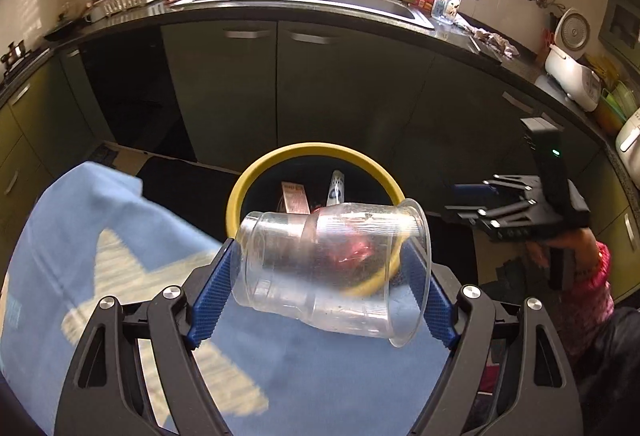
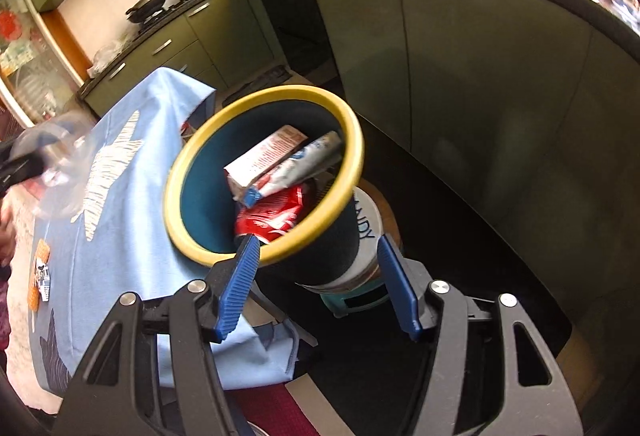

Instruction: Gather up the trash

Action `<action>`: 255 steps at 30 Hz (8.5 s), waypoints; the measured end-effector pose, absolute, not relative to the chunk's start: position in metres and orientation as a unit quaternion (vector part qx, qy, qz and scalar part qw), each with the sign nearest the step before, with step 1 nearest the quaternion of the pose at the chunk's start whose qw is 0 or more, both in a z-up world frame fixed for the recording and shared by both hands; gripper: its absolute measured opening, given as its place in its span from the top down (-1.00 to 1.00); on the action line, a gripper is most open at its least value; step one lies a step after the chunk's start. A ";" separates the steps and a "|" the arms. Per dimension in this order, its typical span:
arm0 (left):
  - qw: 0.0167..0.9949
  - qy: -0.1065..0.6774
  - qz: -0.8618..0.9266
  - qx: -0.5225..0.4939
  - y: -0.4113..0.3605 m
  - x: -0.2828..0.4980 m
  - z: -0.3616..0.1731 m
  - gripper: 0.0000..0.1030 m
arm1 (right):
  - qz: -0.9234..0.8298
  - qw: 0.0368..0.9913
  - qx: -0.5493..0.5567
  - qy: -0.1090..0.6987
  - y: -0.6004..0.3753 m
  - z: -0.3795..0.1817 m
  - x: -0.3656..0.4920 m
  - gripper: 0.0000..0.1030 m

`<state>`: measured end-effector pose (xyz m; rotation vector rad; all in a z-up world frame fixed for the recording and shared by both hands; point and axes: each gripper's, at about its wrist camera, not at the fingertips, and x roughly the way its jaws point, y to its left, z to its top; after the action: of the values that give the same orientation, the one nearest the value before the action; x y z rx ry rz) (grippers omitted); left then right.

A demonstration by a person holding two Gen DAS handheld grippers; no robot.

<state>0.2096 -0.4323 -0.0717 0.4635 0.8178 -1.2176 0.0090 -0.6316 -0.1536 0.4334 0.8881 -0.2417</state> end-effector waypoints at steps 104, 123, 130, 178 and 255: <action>0.927 0.352 -0.125 0.032 -0.037 0.079 -0.087 -0.91 | -0.034 0.892 0.025 0.450 -0.502 -0.096 0.129 0.07; 0.913 0.374 -0.146 0.078 -0.088 0.102 -0.099 -0.91 | -0.076 0.889 0.090 0.443 -0.569 -0.128 0.131 -0.33; 0.898 0.388 -0.187 0.095 -0.083 0.126 -0.108 -0.91 | -0.062 0.902 0.102 0.415 -0.546 -0.116 0.097 -0.39; 0.851 0.404 -0.306 0.137 -0.159 0.153 -0.100 0.72 | -0.065 0.911 0.106 0.393 -0.547 -0.114 0.085 -0.44; 0.968 0.252 -0.010 0.017 -0.015 -0.003 -0.009 -0.91 | -0.052 0.947 0.018 0.317 -0.436 -0.037 -0.039 -0.86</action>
<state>-0.0025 -0.0149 -0.0089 0.0338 0.5097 -0.0195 -0.0388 -0.4363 -0.0375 0.0373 0.6444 -0.1059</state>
